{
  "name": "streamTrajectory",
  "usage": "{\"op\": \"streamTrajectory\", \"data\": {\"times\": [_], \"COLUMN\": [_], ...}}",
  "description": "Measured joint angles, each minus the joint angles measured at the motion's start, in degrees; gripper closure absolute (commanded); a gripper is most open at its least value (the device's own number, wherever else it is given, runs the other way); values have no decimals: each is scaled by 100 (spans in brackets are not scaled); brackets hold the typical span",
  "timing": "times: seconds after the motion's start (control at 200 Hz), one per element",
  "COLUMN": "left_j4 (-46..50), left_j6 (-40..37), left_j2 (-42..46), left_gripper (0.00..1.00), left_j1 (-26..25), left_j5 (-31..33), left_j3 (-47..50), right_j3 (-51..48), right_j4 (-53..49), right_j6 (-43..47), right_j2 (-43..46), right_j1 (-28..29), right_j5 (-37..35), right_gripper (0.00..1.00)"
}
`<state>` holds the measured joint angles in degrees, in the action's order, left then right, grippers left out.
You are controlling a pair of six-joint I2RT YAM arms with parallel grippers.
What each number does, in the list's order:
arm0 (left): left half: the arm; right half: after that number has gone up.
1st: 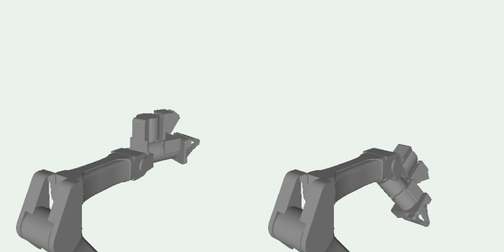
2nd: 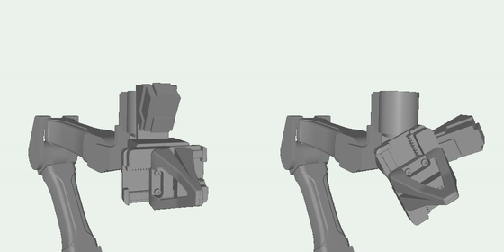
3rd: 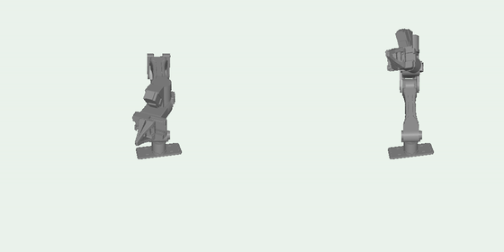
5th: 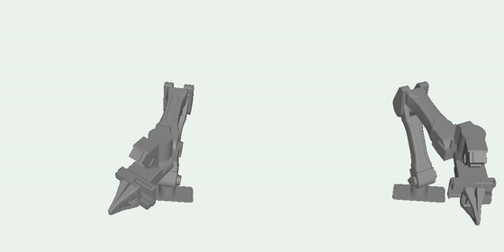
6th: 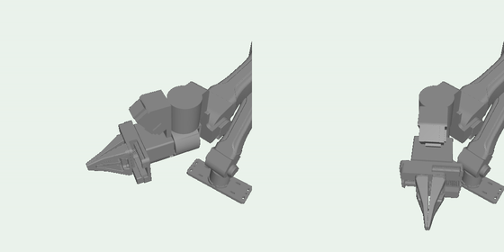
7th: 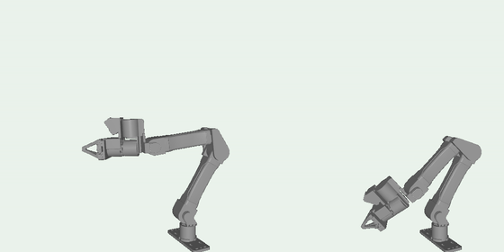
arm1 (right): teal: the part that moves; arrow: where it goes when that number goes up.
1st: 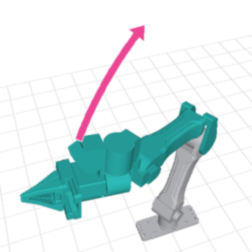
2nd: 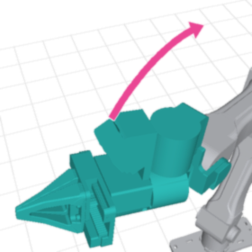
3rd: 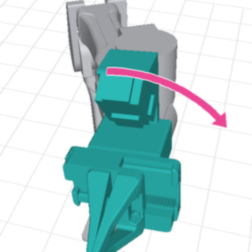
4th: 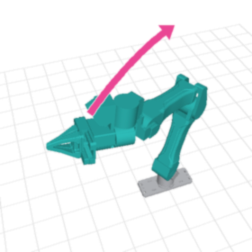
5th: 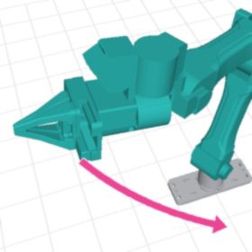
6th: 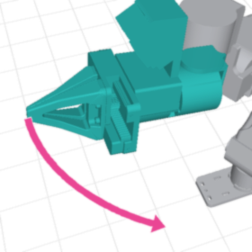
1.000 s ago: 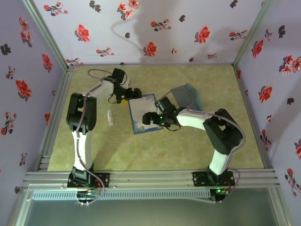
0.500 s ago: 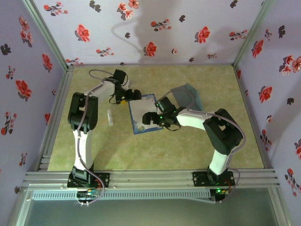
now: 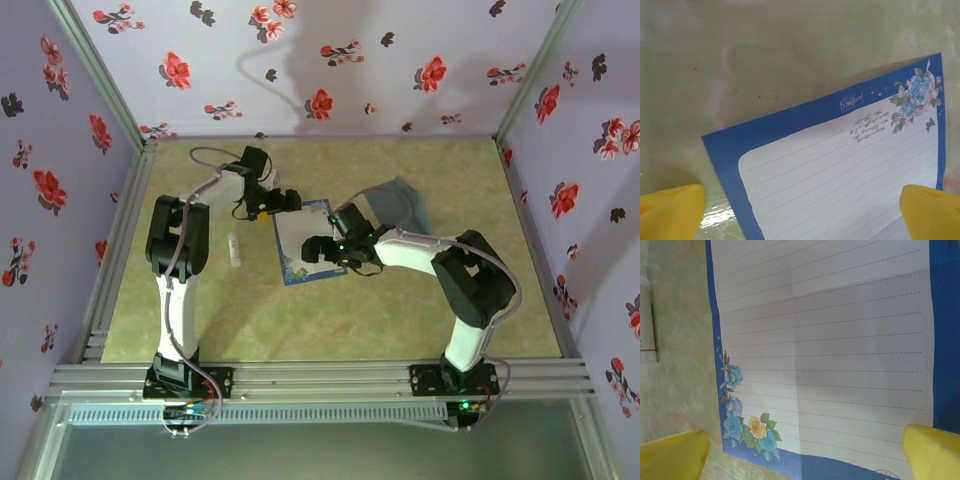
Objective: Place the letter into the envelope and seal it
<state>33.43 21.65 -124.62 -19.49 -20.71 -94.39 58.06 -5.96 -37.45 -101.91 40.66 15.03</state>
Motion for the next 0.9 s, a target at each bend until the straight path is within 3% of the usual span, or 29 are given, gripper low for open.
{"op": "streamTrajectory", "data": {"times": [0.475,0.9], "left_j4": [-107,-474], "left_j6": [0,0], "left_j2": [-52,-133], "left_gripper": [0,0], "left_j1": [9,-142], "left_j5": [-345,-1209], "left_j3": [-39,-26], "right_j3": [46,46], "right_j4": [0,20], "right_j6": [4,2], "right_j2": [-96,-131], "right_j1": [0,0], "right_j5": [0,0], "right_gripper": [1,1]}}
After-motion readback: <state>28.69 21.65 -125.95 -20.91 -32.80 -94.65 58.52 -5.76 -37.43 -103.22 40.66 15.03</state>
